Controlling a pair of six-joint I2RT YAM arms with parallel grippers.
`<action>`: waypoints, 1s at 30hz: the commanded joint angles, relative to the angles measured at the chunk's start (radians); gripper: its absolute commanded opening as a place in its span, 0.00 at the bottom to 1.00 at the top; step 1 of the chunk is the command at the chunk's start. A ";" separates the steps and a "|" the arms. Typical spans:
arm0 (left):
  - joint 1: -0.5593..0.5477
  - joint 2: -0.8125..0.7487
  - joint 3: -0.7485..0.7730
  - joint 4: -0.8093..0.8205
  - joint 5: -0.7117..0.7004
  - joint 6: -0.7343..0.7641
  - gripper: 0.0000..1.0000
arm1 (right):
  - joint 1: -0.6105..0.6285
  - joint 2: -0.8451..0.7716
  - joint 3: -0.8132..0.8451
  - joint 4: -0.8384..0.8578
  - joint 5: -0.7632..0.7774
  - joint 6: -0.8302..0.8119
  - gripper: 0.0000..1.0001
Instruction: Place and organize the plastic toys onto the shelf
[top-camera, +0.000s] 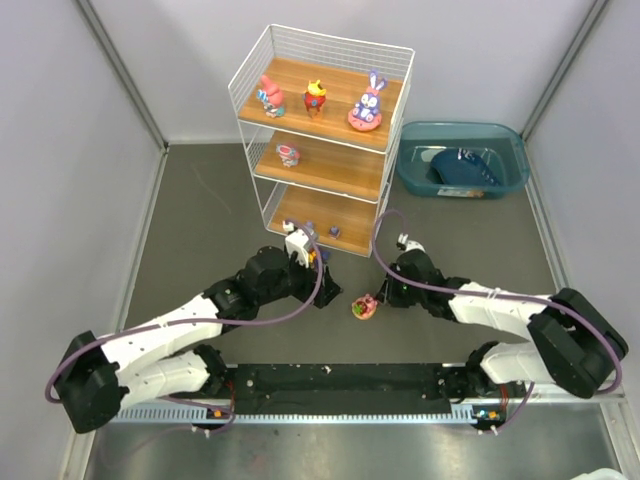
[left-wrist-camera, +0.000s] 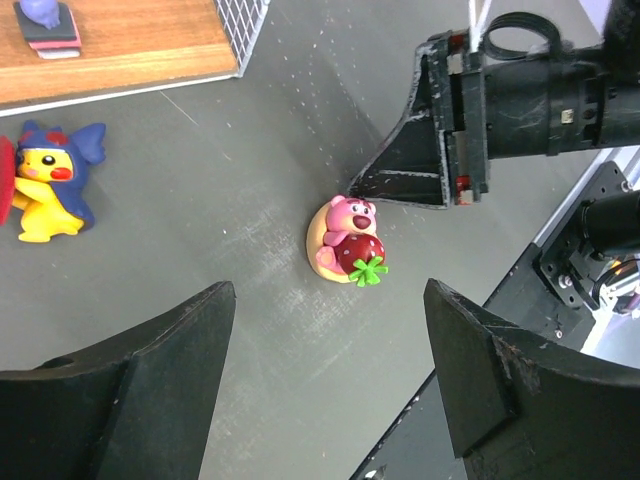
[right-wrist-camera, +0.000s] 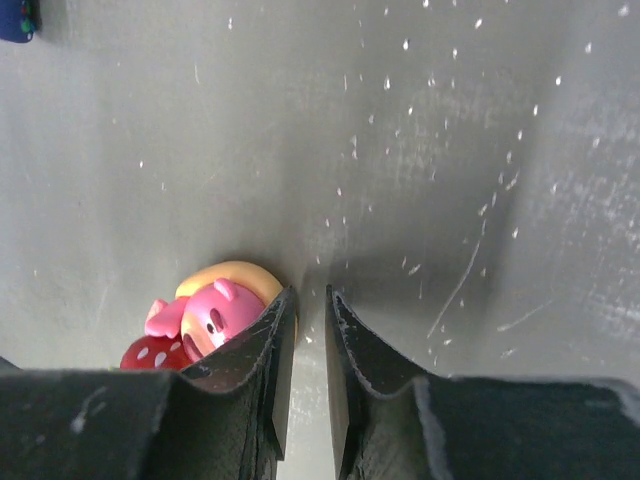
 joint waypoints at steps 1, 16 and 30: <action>-0.030 0.020 -0.004 0.061 -0.038 -0.009 0.82 | -0.004 -0.097 -0.047 -0.002 -0.047 0.021 0.19; -0.175 0.086 -0.027 0.162 -0.073 0.215 0.99 | 0.008 -0.351 -0.044 -0.195 0.068 0.034 0.53; -0.289 0.197 -0.313 0.792 -0.209 0.285 0.99 | 0.007 -0.425 -0.009 -0.287 0.105 0.012 0.60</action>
